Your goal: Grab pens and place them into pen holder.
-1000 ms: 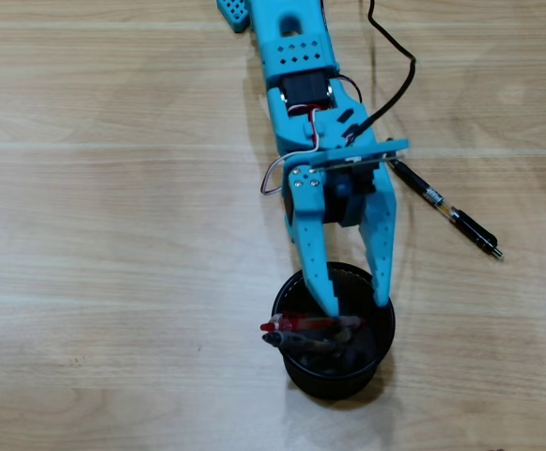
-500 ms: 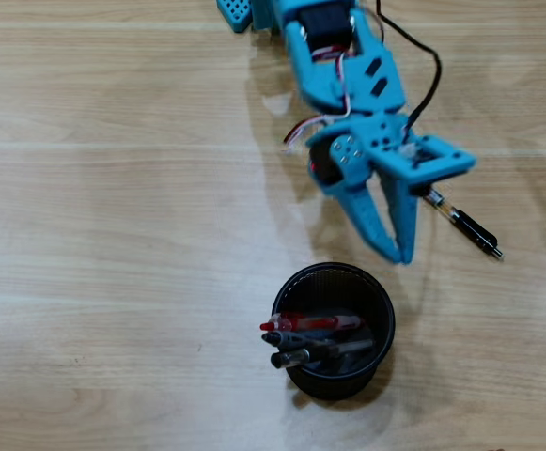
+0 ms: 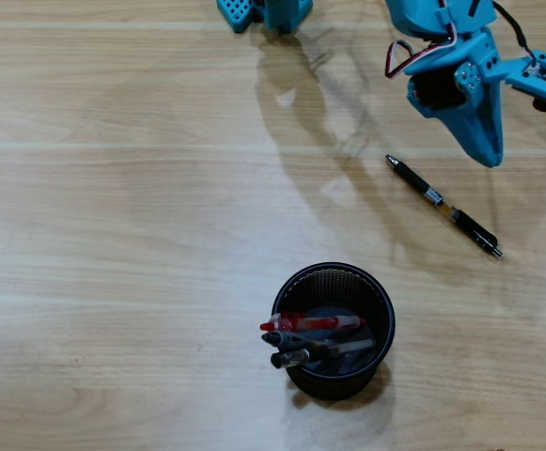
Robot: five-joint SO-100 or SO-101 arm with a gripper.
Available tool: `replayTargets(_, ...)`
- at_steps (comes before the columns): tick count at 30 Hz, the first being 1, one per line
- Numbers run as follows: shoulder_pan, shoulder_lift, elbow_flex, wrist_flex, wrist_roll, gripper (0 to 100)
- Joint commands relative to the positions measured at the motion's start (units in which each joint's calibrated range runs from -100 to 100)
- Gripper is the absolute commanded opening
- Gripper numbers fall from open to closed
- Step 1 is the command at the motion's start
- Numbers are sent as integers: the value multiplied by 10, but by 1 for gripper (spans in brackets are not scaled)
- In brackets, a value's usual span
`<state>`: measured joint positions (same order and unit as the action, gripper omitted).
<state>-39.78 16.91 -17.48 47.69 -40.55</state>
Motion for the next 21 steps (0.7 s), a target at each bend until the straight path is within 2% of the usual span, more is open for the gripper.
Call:
replayTargets(1, -13, 21, -9, 6, -12, 2)
replayTargets(4, -17, 36, -3, 20, -37, 3)
replayTargets(8, -15, 38, -10, 126, -84, 3)
replayTargets(11, -15, 36, -10, 190, -102, 10)
replayTargets(15, -18, 40, -10, 201, -106, 20)
replayTargets(21, -19, 45, -10, 198, -106, 18)
